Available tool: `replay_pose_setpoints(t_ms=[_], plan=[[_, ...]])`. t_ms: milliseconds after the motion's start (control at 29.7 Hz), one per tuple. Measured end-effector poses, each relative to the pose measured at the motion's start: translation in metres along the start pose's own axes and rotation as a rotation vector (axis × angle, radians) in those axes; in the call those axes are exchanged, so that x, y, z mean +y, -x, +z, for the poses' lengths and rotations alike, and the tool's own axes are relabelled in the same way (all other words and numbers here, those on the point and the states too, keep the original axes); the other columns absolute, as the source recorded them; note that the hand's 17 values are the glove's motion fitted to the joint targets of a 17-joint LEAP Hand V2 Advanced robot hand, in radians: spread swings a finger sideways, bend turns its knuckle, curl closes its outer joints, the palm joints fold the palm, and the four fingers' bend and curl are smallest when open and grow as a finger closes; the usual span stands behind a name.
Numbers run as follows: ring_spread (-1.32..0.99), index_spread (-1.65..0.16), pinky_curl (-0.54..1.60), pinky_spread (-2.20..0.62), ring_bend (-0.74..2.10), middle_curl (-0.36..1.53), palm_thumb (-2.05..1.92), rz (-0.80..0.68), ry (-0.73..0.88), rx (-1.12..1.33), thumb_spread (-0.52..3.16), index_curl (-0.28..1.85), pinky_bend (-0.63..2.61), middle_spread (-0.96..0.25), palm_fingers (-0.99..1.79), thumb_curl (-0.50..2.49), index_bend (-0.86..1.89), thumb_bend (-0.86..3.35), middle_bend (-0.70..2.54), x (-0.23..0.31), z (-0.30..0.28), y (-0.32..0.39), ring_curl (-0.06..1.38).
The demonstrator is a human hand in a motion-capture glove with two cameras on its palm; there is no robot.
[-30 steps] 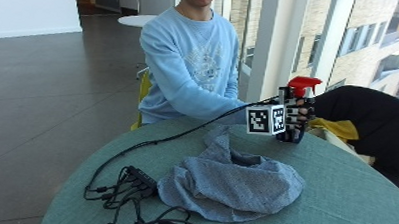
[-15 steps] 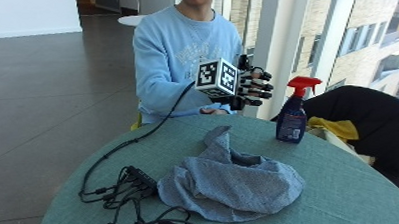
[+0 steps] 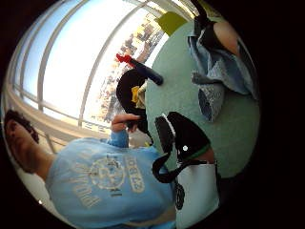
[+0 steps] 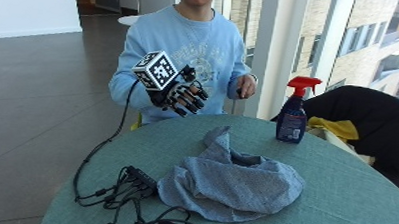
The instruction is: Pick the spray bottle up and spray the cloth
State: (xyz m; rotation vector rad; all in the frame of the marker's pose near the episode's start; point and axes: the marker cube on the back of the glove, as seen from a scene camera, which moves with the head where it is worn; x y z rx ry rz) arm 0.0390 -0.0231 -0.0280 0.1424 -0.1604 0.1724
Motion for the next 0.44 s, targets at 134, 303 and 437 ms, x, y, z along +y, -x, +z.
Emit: replay_pose_setpoints(t_ms=[134,303,437], plan=[[-0.01,-0.33,0.34,0.19,0.2,0.43,0.67,0.012,-0.006,0.093,1.08,0.33,0.18,-0.09,0.77,0.4,0.16,-0.02,0.2,0.018,-0.005,-0.012,0.33],[-0.01,-0.33,0.33,0.19,0.19,0.43,0.69,0.04,-0.015,0.116,1.09,0.34,0.18,-0.09,0.78,0.39,0.17,-0.02,0.19,0.035,-0.006,-0.024,0.33],[-0.01,-0.33,0.33,0.19,0.19,0.43,0.7,0.05,-0.018,0.107,1.09,0.35,0.17,-0.09,0.78,0.38,0.18,-0.02,0.19,0.039,-0.006,-0.029,0.33]])
